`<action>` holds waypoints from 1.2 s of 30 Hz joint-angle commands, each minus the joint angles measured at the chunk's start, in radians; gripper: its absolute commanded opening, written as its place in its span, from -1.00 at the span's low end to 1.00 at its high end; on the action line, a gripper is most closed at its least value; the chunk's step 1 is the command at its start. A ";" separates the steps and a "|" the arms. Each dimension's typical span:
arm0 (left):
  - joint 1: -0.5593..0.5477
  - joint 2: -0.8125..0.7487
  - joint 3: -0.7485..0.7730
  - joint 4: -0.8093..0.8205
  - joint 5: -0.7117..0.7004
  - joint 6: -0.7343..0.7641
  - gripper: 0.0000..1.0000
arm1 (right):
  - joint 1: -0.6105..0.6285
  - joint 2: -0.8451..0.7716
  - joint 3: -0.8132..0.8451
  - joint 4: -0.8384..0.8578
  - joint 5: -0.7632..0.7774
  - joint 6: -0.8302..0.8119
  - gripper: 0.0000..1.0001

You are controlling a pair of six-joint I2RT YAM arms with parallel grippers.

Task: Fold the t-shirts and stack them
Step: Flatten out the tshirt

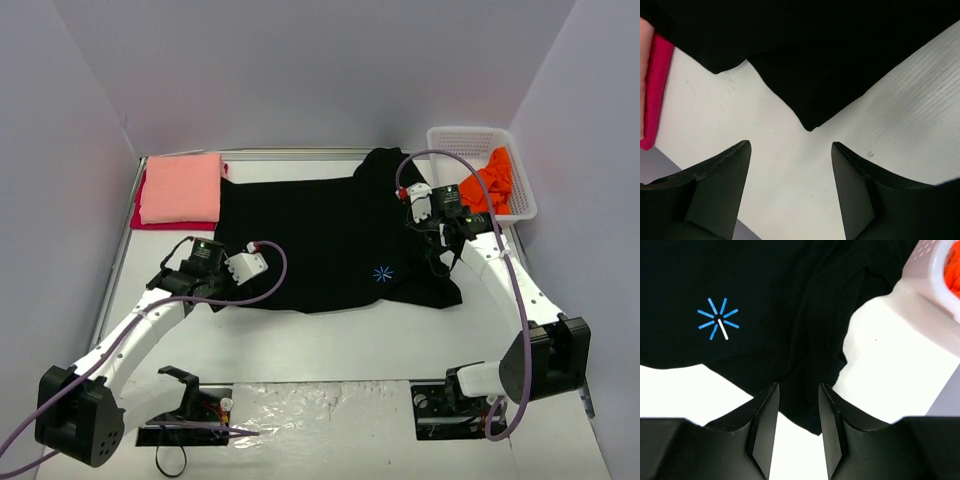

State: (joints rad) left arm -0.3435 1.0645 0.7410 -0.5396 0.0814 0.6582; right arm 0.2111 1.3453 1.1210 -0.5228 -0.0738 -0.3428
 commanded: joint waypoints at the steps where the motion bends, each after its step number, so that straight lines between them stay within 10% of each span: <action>1: -0.006 0.002 -0.029 0.018 0.076 0.043 0.28 | 0.005 -0.012 -0.026 0.020 -0.018 0.024 -0.32; 19: -0.037 0.248 -0.098 0.194 -0.008 0.032 0.23 | -0.006 0.075 -0.029 0.033 -0.030 0.027 -0.30; 27: -0.069 0.290 -0.013 0.068 0.004 0.027 -0.95 | -0.013 0.087 -0.026 0.040 -0.018 0.024 -0.29; 36: -0.077 0.076 0.237 -0.403 0.201 0.063 -0.95 | -0.015 0.100 -0.029 0.047 -0.015 0.021 -0.29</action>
State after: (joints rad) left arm -0.4114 1.2205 0.8742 -0.7147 0.1810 0.6968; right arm 0.2024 1.4429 1.0950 -0.4740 -0.0940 -0.3225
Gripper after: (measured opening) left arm 0.034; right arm 0.356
